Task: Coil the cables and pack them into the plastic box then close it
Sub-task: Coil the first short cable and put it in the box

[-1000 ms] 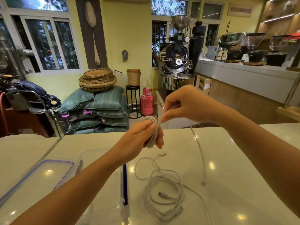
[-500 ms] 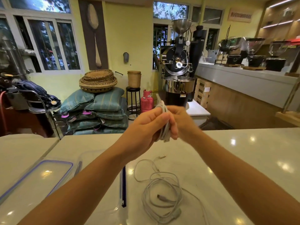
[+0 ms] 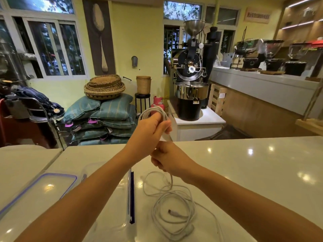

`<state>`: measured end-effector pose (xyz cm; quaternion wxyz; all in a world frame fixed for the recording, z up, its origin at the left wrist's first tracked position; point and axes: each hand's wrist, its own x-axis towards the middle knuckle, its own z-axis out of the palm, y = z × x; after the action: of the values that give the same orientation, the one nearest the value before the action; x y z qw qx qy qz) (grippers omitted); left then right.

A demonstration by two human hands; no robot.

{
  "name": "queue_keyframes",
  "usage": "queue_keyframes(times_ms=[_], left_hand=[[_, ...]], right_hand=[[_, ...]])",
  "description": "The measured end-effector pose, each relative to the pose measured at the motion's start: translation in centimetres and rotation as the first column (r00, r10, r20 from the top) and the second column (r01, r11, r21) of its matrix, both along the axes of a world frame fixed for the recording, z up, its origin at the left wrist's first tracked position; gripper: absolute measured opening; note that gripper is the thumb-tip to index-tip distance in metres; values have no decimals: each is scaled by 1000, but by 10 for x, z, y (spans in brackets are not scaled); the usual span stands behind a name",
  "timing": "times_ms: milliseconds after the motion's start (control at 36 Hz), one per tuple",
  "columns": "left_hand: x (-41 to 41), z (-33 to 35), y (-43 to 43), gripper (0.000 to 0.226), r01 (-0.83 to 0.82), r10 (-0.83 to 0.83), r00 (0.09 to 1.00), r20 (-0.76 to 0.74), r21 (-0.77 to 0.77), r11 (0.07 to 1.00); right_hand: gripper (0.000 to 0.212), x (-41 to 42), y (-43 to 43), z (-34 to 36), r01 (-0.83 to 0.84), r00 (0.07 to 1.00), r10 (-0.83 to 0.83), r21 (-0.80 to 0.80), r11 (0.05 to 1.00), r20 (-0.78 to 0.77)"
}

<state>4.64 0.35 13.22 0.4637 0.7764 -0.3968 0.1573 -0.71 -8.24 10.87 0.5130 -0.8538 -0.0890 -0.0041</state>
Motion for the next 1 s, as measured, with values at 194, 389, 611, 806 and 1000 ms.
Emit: queue_keyframes(times_ms=[194,389,611,806,1000], left_hand=[[8,-7,9,15,-147,115,984,139,242,959],[-4,-15,15,30,83,-52,988,-146,214,973],[-22,-25,14,36,414,-374,784,-495,-33,910],[-32,-18,10,31,524,-592,573,-567,-301,797],[-31,-9,5,34,502,-643,582,-498,-402,766]], right_hand=[[29,-11,-13,23,-30,990,90,-460,887,111],[23,-16,-36,62,24,964,162,-671,741,212],[11,-3,-69,100,27,943,185,-617,787,277],[10,20,-93,83,-12,943,100,-268,963,317],[11,36,-87,23,-7,968,-67,295,955,240]])
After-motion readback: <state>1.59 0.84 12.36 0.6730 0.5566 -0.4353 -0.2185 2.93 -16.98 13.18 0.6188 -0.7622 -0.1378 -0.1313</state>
